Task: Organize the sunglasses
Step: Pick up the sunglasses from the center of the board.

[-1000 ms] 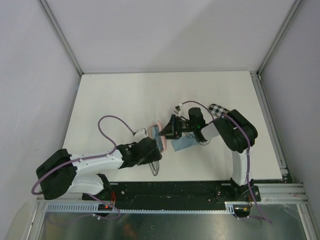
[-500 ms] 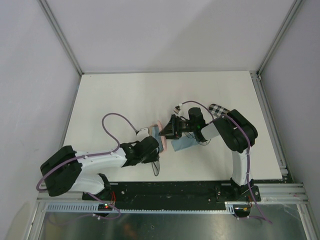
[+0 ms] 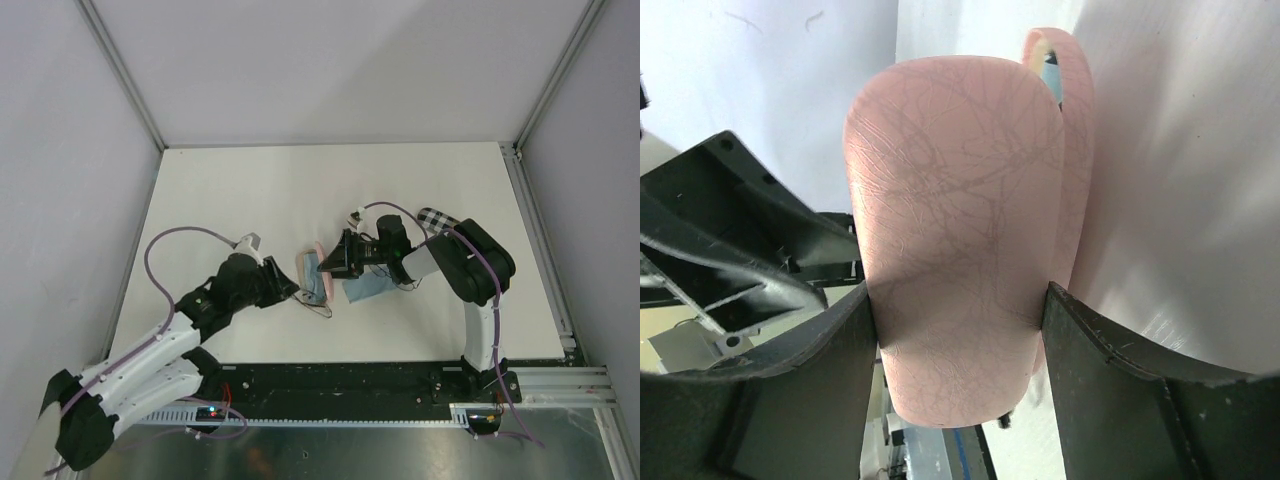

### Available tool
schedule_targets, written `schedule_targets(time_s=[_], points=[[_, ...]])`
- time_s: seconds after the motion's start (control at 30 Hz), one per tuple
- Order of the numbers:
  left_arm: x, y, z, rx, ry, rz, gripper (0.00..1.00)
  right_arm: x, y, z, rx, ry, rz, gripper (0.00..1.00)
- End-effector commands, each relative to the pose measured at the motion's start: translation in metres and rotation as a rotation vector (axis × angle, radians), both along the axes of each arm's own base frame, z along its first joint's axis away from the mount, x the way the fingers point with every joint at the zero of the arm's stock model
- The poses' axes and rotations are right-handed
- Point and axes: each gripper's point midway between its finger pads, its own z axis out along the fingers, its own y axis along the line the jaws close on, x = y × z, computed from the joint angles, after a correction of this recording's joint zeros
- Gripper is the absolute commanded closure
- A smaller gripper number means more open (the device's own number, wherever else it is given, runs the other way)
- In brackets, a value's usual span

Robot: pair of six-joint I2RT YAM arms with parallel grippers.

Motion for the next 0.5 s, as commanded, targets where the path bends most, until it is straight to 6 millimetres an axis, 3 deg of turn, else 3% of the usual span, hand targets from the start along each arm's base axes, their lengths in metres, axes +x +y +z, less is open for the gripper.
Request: schedule_targets(time_s=[0.0, 0.1, 0.33, 0.47], points=[[0.002, 0.004, -0.002, -0.034, -0.028, -0.085, 0.52, 0.004, 0.003, 0.014, 0.041, -0.054, 0.020, 0.53], [0.008, 0.007, -0.011, -0.009, -0.025, -0.088, 0.51, 0.004, 0.003, 0.016, 0.043, -0.057, 0.018, 0.53], [0.010, 0.014, -0.032, 0.024, 0.053, -0.054, 0.28, 0.005, 0.002, 0.016, 0.037, -0.060, 0.018, 0.53], [0.002, 0.021, -0.039, -0.013, 0.109, 0.027, 0.17, 0.006, 0.001, 0.016, 0.036, -0.060, 0.015, 0.53]])
